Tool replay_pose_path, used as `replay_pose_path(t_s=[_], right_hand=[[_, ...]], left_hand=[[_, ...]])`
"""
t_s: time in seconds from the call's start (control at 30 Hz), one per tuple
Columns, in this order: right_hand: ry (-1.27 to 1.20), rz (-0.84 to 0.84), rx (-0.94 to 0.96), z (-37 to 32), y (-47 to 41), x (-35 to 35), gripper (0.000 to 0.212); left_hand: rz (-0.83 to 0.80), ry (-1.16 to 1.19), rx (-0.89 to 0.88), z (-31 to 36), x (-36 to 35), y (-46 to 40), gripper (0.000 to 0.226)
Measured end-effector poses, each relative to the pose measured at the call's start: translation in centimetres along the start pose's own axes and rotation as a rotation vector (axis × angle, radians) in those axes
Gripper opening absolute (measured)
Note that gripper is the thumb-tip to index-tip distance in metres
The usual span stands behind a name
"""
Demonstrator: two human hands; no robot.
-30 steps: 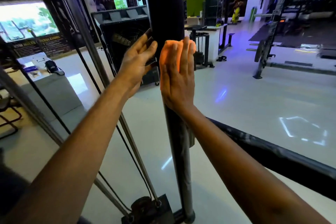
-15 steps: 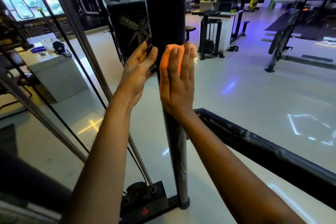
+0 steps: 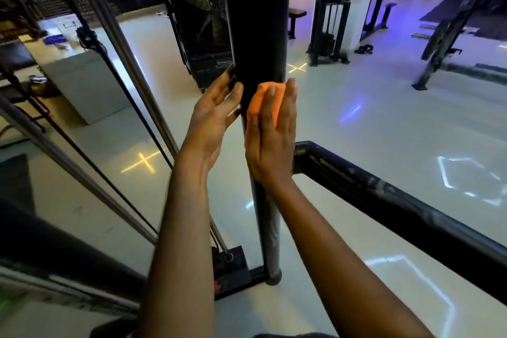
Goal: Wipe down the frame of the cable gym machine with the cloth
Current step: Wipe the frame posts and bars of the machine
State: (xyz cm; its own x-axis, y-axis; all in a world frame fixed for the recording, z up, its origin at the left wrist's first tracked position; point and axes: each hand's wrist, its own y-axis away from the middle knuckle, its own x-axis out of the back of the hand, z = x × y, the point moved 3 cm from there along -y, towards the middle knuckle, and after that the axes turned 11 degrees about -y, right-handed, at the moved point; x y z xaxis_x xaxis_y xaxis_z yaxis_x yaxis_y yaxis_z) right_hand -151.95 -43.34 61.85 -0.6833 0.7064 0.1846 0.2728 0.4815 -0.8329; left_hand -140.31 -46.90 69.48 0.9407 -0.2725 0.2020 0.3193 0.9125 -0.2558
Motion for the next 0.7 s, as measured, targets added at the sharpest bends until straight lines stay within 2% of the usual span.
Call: replay_pose_path(t_s=[0.13,0.37,0.6,0.7], right_hand=[[0.020,0.047,-0.018,0.0,0.2,-0.6,0.089],[0.183,-0.076,-0.138,5.6,12.6,-0.9,0.106],[0.123,0.088,-0.094,1.4,5.0,-1.6,0.096],[0.132,0.104,-0.088,1.9,5.7,-2.5,0.098]], left_hand=[[-0.037,0.011,-0.002,-0.8,0.4,-0.5,0.048],[-0.146,0.021,0.020,-4.7,-0.6,0.2,0.048],[-0.250,-0.006,0.051,-7.6,-0.3,0.4,0.047],[-0.258,-0.006,0.049,-7.9,-0.1,0.2,0.047]])
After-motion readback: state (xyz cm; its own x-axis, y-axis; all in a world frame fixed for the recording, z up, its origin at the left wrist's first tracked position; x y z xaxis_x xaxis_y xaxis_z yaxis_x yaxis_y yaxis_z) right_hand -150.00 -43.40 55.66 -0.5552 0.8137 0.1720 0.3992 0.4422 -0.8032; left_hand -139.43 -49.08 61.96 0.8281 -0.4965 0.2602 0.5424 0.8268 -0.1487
